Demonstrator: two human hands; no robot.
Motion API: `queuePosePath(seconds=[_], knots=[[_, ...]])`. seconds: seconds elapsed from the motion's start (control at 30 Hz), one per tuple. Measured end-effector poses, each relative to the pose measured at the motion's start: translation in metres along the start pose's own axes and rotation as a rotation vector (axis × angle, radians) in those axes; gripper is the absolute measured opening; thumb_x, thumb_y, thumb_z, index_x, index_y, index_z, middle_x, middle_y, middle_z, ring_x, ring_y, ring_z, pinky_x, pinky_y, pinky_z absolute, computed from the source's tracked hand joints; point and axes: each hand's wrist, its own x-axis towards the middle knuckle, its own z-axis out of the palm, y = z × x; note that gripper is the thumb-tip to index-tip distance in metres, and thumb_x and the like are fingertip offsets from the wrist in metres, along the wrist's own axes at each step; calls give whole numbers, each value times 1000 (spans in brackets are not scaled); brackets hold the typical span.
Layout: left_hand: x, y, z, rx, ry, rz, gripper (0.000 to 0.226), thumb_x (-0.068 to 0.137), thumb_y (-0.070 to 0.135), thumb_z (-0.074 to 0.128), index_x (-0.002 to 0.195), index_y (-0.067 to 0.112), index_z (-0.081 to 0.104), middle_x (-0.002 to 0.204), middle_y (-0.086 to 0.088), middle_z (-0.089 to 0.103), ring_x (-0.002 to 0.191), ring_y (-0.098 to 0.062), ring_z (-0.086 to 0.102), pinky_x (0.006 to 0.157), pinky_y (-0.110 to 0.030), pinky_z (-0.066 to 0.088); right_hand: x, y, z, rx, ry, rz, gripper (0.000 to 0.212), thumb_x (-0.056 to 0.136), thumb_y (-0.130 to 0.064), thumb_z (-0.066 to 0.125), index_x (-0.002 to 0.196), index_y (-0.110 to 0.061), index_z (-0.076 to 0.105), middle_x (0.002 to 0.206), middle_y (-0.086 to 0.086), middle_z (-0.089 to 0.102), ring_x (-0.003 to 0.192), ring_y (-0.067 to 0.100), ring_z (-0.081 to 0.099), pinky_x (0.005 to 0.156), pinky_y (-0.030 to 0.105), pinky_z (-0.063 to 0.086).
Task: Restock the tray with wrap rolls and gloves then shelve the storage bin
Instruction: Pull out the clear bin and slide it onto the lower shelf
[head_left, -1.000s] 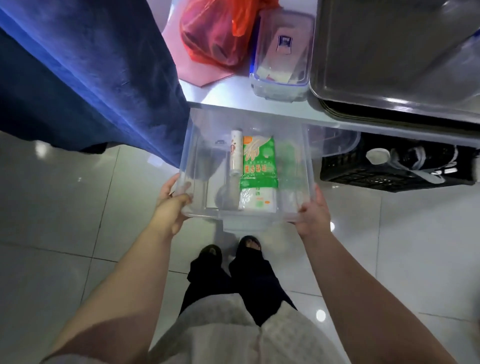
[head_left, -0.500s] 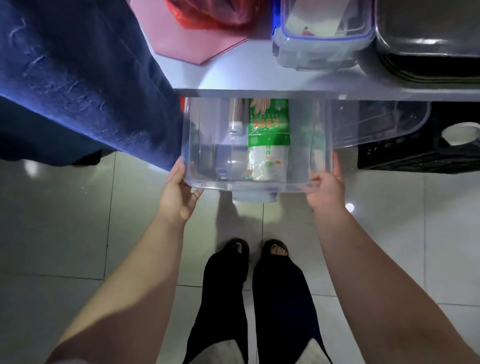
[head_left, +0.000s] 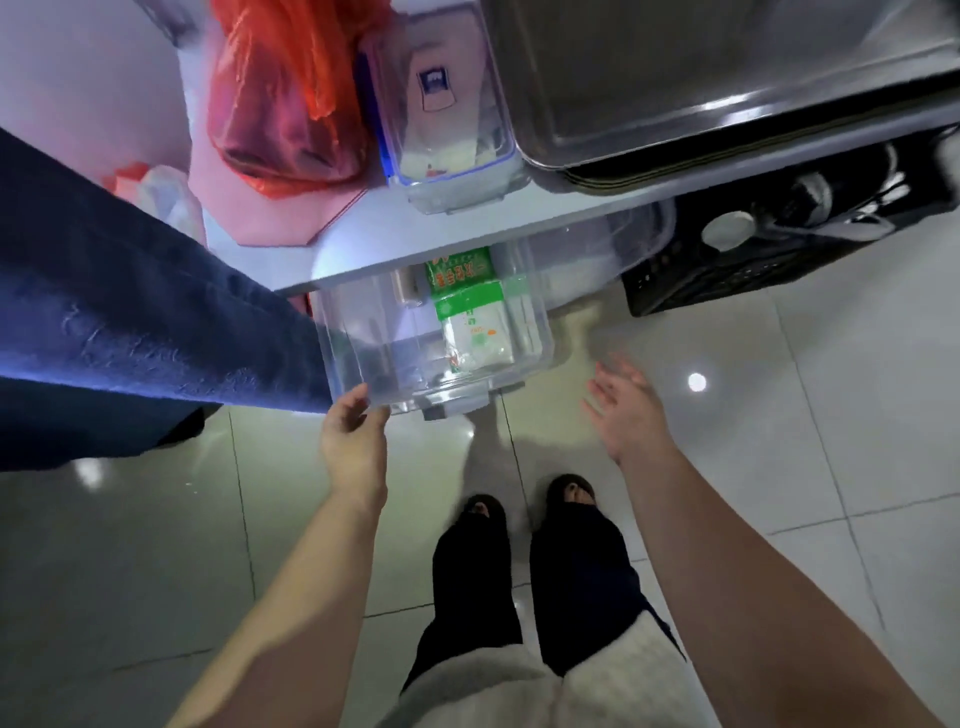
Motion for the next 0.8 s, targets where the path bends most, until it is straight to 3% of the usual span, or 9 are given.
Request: queuePosePath(seconds=[0.2, 0.4, 0.5, 0.57, 0.67, 0.73, 0.8], knots=[[-51, 71, 83, 130, -443, -10, 23, 91, 14, 60, 111, 22, 66, 112, -1, 68, 105, -19, 63, 89, -37, 52, 14, -34, -44, 521, -90, 169, 20, 97, -17, 47, 115, -20, 54, 117, 6, 56, 115, 28, 52, 94, 48, 45], [-54, 103, 208, 54, -733, -261, 43, 88, 24, 55, 131, 19, 56, 130, -12, 59, 118, -32, 58, 97, -51, 48, 78, -52, -57, 867, -162, 329, 24, 89, -22, 59, 109, -10, 54, 125, 17, 54, 110, 38, 54, 85, 57, 45], [-40, 95, 270, 266, -763, -192, 56, 75, 12, 58, 130, 24, 53, 132, -9, 55, 117, -27, 56, 89, -44, 53, 125, -46, -45, 959, -209, 383, 35, 91, -21, 57, 122, -8, 47, 135, 20, 46, 124, 44, 44, 88, 62, 43], [-25, 81, 306, 439, -747, -72, 59, 79, 0, 55, 130, 28, 51, 135, -9, 51, 114, -22, 56, 83, -38, 54, 160, -34, -33, 977, -251, 422, 40, 92, -23, 55, 128, -11, 41, 141, 22, 38, 129, 43, 39, 94, 62, 42], [-2, 68, 348, 587, -661, 75, 72, 79, -11, 58, 136, 32, 44, 141, -9, 43, 118, -25, 54, 94, -44, 50, 213, -13, -15, 963, -255, 499, 43, 93, -29, 53, 128, -10, 39, 144, 20, 35, 130, 42, 40, 100, 62, 37], [13, 59, 371, 673, -663, 171, 83, 79, -8, 64, 144, 31, 32, 148, -8, 34, 123, -23, 49, 102, -50, 44, 253, 4, -5, 914, -267, 511, 48, 91, -32, 54, 132, -11, 42, 138, 19, 43, 121, 42, 48, 92, 61, 45], [22, 60, 386, 679, -697, 167, 94, 73, 2, 71, 149, 31, 24, 153, -9, 29, 128, -23, 46, 105, -53, 40, 285, 21, 11, 848, -296, 500, 42, 88, -38, 57, 120, -13, 51, 125, 17, 53, 110, 39, 56, 85, 56, 52]])
